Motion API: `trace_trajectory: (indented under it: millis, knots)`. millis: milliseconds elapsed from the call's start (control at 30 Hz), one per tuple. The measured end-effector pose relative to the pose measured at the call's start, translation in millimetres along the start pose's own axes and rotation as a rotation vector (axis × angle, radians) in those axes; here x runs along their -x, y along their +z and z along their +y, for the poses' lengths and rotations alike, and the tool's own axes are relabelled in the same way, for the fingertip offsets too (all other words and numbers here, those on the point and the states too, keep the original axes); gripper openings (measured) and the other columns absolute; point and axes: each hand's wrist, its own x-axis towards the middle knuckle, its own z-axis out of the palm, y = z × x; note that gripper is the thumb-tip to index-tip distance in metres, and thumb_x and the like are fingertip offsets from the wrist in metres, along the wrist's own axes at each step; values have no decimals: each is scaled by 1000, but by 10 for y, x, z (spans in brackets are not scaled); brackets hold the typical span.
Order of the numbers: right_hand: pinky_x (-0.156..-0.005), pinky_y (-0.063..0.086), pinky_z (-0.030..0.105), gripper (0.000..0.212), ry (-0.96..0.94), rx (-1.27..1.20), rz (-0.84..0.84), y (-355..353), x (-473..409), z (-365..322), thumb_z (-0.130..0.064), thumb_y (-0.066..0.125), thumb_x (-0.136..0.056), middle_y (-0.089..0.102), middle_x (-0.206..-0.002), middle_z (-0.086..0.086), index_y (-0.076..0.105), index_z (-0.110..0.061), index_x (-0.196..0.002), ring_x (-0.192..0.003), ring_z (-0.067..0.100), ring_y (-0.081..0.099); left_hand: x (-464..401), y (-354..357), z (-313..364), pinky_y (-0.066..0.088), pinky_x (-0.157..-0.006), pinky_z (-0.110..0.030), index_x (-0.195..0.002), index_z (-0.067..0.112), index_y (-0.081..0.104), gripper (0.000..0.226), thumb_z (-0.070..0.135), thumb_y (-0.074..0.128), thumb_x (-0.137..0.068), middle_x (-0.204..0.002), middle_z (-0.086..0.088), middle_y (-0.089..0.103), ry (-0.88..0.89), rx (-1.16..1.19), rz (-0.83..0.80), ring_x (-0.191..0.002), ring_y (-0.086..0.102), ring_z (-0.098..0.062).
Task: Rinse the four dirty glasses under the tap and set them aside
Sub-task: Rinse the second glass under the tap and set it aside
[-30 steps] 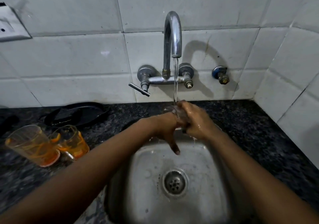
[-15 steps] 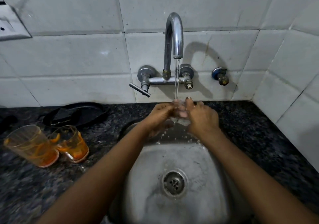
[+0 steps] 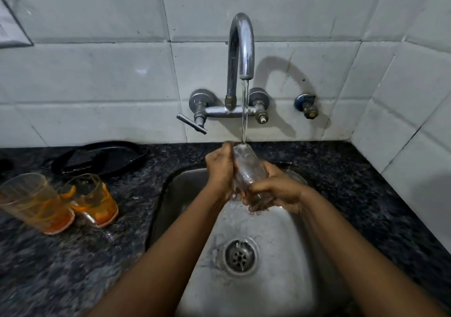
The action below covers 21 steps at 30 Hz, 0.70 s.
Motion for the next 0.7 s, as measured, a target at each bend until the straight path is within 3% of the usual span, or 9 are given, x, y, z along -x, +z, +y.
trace_trajectory:
  millis: [133,167,233,333,400,467,533,633,700]
  knots:
    - [-79,50,39,95,-135,1091,466,329,-17,-56,-28,78,-69,54,-115,14,18,-15,-141,-99,33,60,-21,114,71,42,-56,-28,-57,13,55,38,39,63,-84,-56,-4,53,210,-409,29,-54,49,-17]
    - [-80,50,38,101,-167,1130,503,345,-44,-29,-30,79,-66,53,-118,15,14,-16,-143,-102,34,59,-49,115,90,40,-56,-28,-52,14,52,40,39,67,-80,-52,-4,50,239,-457,42,-52,46,-18]
    - [-80,53,41,91,-188,749,322,217,-60,-41,-22,81,-64,59,-115,16,28,-15,-138,-96,33,63,-91,70,122,41,-56,-28,-50,16,49,39,32,71,-78,-50,-4,47,227,-385,-12,-49,45,-18]
    - [-72,57,46,43,-65,-10,-6,-26,-14,-20,-2,69,-75,67,-99,20,54,-7,-115,-75,29,68,-51,-8,147,45,-54,-25,-55,15,51,31,23,71,-78,-53,-2,49,104,-18,-186,-46,46,-13]
    - [-66,58,41,46,-55,28,59,15,-29,22,0,69,-74,68,-96,17,51,-8,-116,-74,28,69,-35,19,134,45,-51,-22,-54,15,49,34,25,72,-77,-52,-2,48,185,-137,-192,-44,46,-12]
    - [-65,56,36,57,-112,524,331,171,-58,23,-12,76,-70,64,-100,12,45,-10,-117,-83,28,66,-27,101,117,43,-52,-24,-51,17,46,39,29,73,-76,-49,0,47,321,-372,-80,-46,46,-14]
    - [-74,53,36,63,-193,863,531,253,-75,20,-26,78,-69,61,-106,11,41,-11,-118,-93,29,63,-40,132,99,44,-54,-29,-50,17,47,38,30,72,-77,-48,0,48,357,-381,37,-48,46,-15]
    - [-74,58,44,40,-146,239,163,117,-75,46,-7,74,-71,70,-92,12,59,-8,-108,-77,24,69,-87,75,77,44,-49,-23,-54,9,51,36,25,66,-83,-47,-4,48,316,-154,-67,-42,46,-15]
    - [-66,57,36,36,-123,30,54,40,-106,120,-1,71,-73,71,-91,12,62,-6,-108,-73,20,69,-109,41,98,45,-50,-25,-56,7,52,38,28,59,-88,-50,-9,48,282,-82,-156,-43,46,-17]
